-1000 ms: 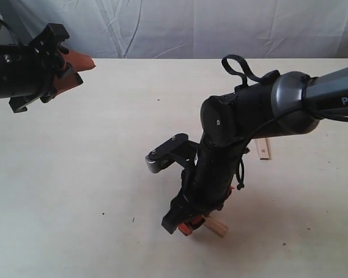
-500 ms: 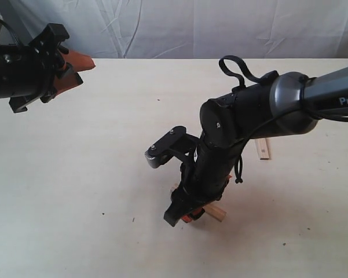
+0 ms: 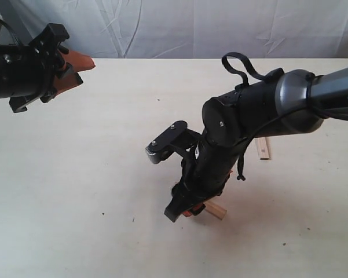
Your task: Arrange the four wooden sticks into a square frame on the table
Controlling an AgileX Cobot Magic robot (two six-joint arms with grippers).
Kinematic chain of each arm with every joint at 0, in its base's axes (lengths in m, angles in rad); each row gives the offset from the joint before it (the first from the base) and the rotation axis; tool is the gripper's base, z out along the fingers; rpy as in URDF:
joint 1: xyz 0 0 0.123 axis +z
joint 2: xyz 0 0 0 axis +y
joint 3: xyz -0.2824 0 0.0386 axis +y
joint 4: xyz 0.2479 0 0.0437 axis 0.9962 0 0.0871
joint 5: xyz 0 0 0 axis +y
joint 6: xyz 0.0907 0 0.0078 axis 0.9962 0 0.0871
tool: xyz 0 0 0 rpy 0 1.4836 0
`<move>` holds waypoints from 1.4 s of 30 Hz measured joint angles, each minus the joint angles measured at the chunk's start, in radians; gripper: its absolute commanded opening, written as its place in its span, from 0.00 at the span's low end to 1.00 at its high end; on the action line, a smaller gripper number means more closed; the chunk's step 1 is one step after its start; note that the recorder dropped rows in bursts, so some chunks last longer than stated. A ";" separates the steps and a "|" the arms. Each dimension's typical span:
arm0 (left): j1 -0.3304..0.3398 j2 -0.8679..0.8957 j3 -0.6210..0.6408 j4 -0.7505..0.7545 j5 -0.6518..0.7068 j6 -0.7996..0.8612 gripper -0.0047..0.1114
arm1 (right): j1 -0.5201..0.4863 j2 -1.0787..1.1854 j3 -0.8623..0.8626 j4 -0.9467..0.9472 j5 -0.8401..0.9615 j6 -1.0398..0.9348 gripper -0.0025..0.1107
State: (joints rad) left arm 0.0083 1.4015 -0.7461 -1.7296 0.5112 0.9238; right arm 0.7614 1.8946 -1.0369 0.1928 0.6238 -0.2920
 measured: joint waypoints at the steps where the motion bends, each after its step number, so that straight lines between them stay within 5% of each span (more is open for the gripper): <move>1: 0.000 0.000 0.000 0.000 0.000 0.000 0.40 | 0.000 0.000 0.000 0.000 0.000 0.000 0.50; 42: 0.000 0.000 0.000 0.000 0.000 0.000 0.40 | 0.000 0.029 -0.003 0.040 -0.024 0.046 0.50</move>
State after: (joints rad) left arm 0.0083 1.4015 -0.7461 -1.7296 0.5112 0.9238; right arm 0.7614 1.9238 -1.0395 0.2328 0.5993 -0.2463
